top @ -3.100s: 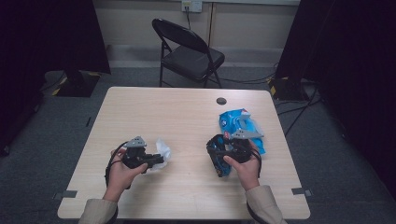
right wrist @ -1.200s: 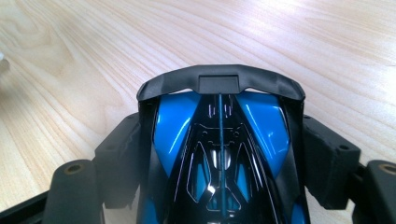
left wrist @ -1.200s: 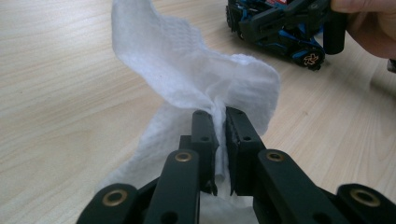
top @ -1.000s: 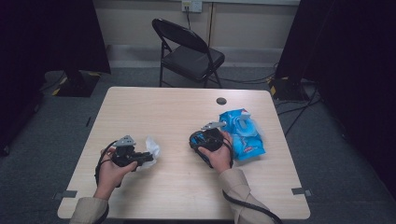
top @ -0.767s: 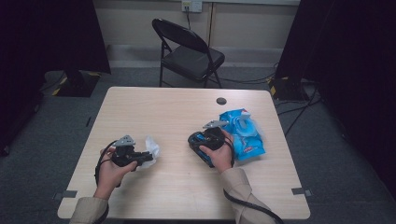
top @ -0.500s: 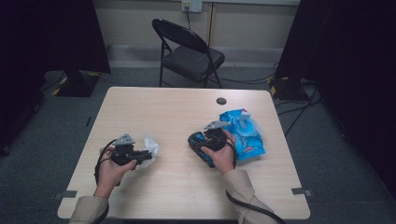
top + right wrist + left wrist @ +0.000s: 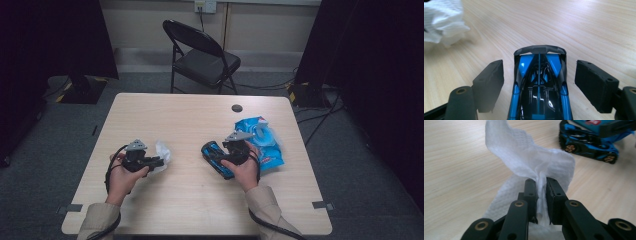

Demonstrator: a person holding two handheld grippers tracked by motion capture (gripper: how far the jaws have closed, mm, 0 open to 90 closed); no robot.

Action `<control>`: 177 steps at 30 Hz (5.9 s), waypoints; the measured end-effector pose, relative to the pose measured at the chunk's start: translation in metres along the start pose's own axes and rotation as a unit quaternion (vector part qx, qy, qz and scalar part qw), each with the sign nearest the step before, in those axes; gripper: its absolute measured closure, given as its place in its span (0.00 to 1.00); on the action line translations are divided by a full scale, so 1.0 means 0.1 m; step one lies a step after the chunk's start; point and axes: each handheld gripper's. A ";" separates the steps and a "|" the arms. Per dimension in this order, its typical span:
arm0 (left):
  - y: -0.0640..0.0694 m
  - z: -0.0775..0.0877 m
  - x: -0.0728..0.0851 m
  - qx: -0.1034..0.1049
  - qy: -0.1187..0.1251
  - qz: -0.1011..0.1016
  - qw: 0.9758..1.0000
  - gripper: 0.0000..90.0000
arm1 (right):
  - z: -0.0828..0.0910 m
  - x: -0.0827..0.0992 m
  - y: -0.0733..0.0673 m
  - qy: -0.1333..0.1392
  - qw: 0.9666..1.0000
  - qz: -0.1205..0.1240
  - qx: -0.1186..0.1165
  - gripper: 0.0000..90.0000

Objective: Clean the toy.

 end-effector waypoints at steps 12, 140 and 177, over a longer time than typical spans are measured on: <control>-0.12 -0.16 -0.08 -0.041 0.008 -0.006 0.999 0.76 | 0.13 0.08 0.01 -0.003 1.000 0.004 -0.004 0.24; -0.02 0.72 0.68 -0.002 -0.024 -0.052 0.998 0.18 | 1.39 1.10 0.18 -0.040 0.998 0.018 -0.039 0.19; -0.13 0.88 0.84 -0.017 -0.032 -0.070 0.997 0.18 | 1.45 1.35 0.20 -0.072 0.996 0.060 -0.001 0.19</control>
Point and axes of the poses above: each handheld gripper's, and its own axes: z roughly backward along the jaws, x roughly out of its underside, y roughly to its right, and after that the axes turned 5 degrees about z, right-handed
